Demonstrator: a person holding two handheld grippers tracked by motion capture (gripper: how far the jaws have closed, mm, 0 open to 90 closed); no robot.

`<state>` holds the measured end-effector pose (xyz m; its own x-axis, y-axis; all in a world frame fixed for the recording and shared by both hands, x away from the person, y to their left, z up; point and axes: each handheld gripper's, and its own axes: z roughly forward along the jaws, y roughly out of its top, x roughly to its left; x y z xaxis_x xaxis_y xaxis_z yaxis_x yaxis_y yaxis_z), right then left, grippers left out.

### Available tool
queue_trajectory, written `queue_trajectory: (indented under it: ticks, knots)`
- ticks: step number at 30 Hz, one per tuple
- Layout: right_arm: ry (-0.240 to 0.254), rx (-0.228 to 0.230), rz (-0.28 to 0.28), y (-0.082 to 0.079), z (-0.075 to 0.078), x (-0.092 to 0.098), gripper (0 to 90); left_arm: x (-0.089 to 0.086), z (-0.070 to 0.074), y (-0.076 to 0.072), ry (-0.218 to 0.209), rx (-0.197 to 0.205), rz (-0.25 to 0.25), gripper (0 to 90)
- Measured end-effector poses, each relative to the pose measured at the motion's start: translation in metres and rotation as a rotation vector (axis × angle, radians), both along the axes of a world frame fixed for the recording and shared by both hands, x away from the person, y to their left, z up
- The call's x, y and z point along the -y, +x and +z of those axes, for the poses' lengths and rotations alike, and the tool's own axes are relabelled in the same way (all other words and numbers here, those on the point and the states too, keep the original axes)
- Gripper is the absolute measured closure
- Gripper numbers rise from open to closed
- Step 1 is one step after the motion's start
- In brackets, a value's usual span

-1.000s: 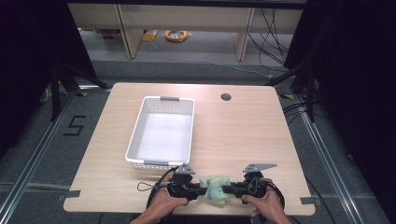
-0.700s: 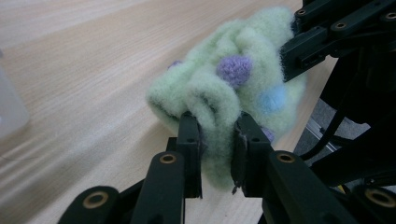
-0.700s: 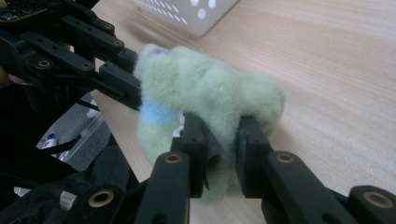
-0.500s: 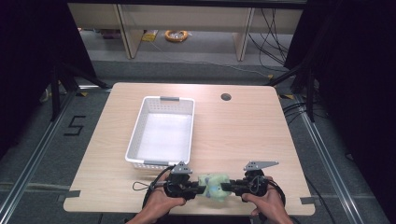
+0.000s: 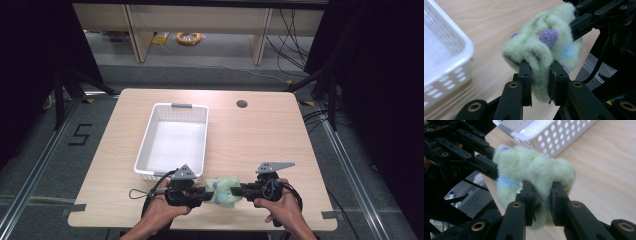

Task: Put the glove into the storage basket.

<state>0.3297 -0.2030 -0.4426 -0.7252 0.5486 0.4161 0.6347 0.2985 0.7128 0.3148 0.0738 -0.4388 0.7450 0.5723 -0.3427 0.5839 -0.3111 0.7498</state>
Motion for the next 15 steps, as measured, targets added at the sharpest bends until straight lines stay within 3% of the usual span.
queue_trajectory:
  ticks: [7, 9, 10, 15]
  knots:
    - [0.017, 0.016, 0.019, 0.014, 0.024, -0.016, 77.0, -0.02, 0.025, 0.011, 0.005, 0.018, 0.017, 74.0]
    - [0.016, 0.015, 0.024, 0.019, 0.029, -0.022, 77.0, -0.027, 0.031, 0.016, 0.003, 0.01, 0.024, 73.8]
    - [0.037, -0.005, 0.021, 0.022, 0.032, -0.026, 77.0, -0.03, 0.034, 0.017, 0.005, 0.016, 0.034, 73.8]
    - [0.015, 0.03, 0.05, 0.036, 0.044, -0.04, 77.0, -0.045, 0.045, 0.024, 0.015, 0.022, 0.053, 73.7]
